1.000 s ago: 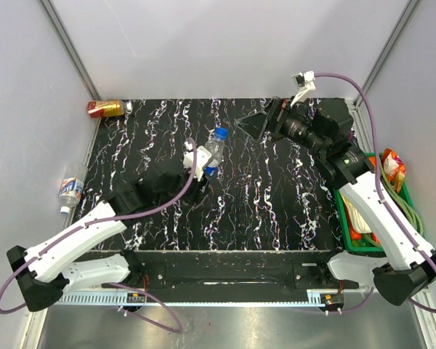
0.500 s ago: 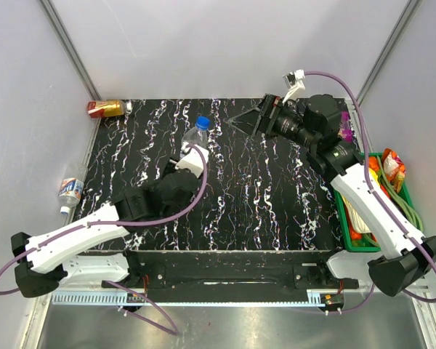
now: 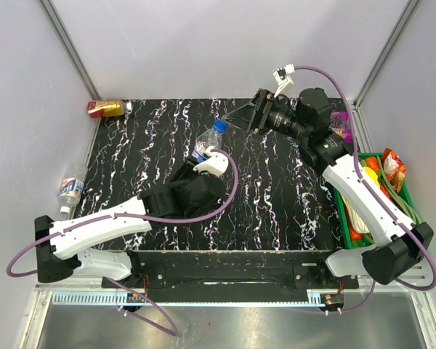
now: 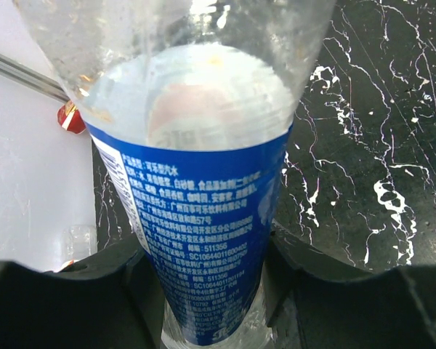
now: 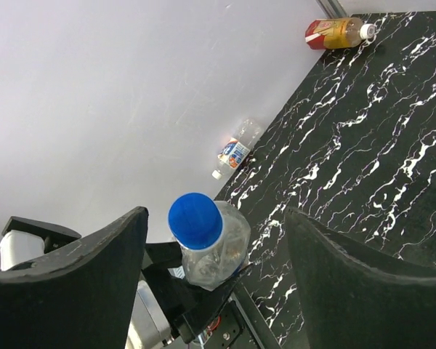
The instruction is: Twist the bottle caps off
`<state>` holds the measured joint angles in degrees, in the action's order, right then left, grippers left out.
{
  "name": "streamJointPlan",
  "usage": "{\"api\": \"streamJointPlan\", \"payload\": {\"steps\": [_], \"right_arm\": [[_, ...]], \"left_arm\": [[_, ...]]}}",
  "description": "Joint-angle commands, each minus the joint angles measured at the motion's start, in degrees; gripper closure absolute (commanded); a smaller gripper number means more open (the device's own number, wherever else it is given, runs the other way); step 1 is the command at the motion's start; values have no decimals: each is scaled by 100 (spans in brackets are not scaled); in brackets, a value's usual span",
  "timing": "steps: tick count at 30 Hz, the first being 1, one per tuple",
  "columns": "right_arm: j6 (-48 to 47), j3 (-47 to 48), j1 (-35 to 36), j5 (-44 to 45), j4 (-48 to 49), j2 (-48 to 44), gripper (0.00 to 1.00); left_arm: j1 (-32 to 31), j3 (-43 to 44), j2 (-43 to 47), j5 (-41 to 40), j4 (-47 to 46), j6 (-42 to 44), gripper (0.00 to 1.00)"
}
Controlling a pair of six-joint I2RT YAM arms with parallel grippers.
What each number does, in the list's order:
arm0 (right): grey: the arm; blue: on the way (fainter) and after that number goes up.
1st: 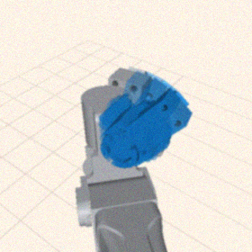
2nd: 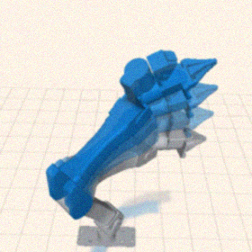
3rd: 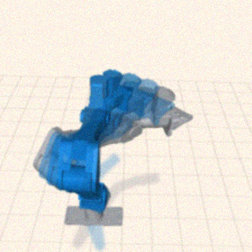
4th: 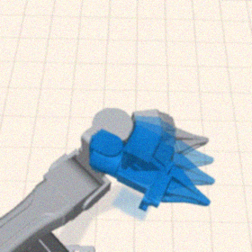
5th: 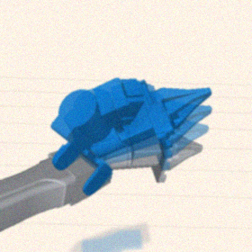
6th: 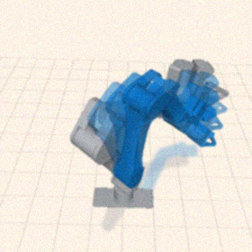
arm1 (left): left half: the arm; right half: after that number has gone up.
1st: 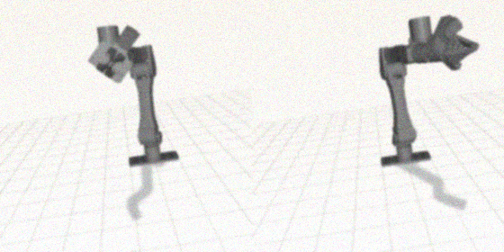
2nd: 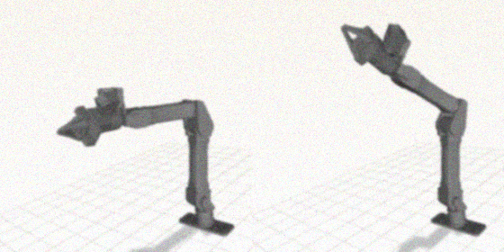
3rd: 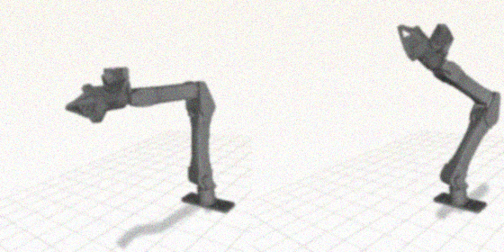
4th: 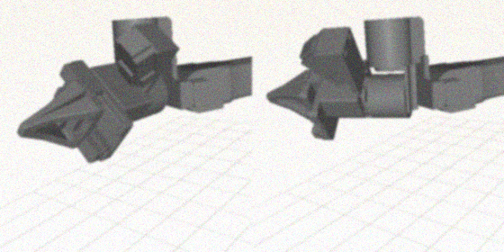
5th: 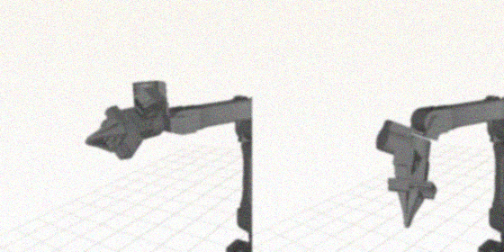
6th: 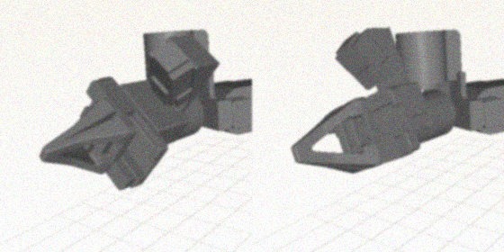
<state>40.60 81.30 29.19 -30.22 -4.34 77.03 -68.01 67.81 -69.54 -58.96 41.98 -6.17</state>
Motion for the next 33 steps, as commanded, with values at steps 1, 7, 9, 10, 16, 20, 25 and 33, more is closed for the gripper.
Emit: {"api": "streamJointPlan", "payload": {"steps": [1, 7, 9, 10, 16, 20, 25, 33], "right_arm": [[-148, 509, 122, -55, -101, 92, 22], [-307, 642, 227, -55, -331, 215, 27], [-359, 686, 262, -46, -409, 233, 31], [-395, 694, 280, -37, -453, 242, 32], [-623, 747, 394, 209, -796, 251, 40], [-641, 730, 438, 244, -805, 251, 48], [-597, 642, 447, 288, -744, 216, 75], [-588, 396, 438, 359, -437, -30, 92]], "left_arm": [[-46, 382, -95, -274, -58, 81, 100], [-55, 443, -227, -169, -58, 134, 100], [-46, 461, -218, -133, -58, 125, 100], [-46, 452, -227, -107, -58, 117, 100], [-55, 461, -192, -63, -49, 90, 100], [-46, 479, -227, -11, -40, 81, 100], [-46, 452, -236, 25, -49, 81, 100], [-46, 408, -218, 340, -23, 90, 100]]}}
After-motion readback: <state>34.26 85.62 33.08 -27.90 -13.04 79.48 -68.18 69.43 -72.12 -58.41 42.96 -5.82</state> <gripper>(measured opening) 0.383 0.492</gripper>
